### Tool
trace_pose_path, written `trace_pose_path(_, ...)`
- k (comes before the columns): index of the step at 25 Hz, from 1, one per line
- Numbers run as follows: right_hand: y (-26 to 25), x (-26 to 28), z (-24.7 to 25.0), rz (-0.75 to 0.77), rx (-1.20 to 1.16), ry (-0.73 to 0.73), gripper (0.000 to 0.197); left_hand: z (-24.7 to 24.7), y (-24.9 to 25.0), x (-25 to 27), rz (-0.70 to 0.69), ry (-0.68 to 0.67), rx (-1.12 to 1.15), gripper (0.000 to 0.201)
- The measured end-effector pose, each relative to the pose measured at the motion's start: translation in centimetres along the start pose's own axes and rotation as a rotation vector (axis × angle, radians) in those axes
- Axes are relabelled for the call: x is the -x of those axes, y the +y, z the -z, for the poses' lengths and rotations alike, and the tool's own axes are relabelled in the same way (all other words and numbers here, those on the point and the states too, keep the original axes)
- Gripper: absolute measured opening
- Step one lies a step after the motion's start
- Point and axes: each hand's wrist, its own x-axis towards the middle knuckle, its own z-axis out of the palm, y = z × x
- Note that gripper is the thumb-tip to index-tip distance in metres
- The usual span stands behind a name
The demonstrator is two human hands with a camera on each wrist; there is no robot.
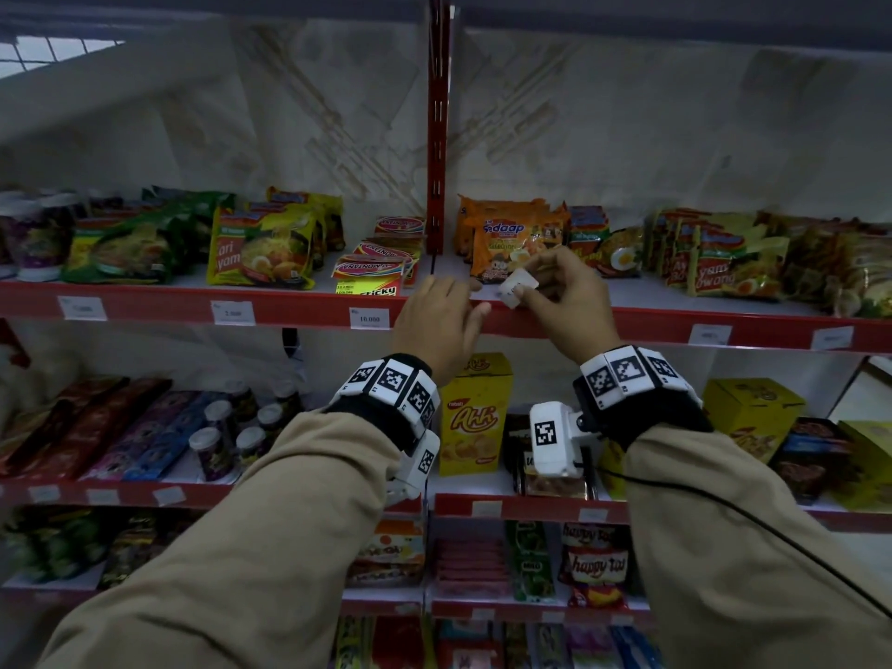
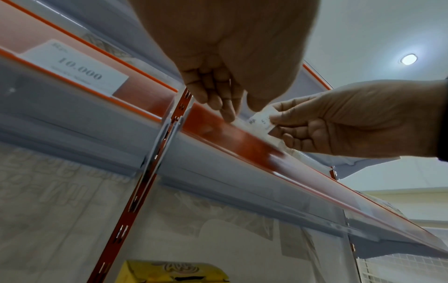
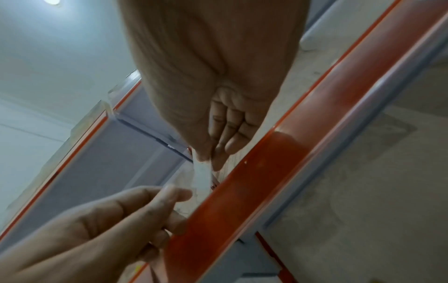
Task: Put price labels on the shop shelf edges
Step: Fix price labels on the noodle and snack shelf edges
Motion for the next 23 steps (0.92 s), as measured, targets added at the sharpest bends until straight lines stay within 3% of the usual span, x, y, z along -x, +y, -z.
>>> trace_pose_path(2, -0.2, 0.4, -0.3, -0.018, -0.113, -0.002, 0.025, -0.1, 0.1, -0.2, 0.024, 0.018, 0.051, 0.037)
trace_pose_path(5, -0.2, 1.0, -0.7, -0.031, -0.134, -0.045, 0.024, -0.2, 0.1, -0.4, 0.042, 0.033, 0.071, 0.028)
trace_pose_path(11, 0.6, 0.5, 0.6, 0.060, 0.189, -0.065, 0.009, -0.1, 0.0, -0.4, 0.020, -0.016, -0.006, 0.018)
trace_pose_path(15, 1.2, 0.0, 1.8, 0.082, 0.242, 0.003, 0.011, 0.0, 0.5, -0.5, -0.029, -0.067, -0.096, 0.019)
trace_pose_path(23, 2.1, 0.3, 1.8, 0.115, 0.349, -0.081, 0.010, -0.4, 1.6, -1.0, -0.041, -0.088, -0.002, 0.028)
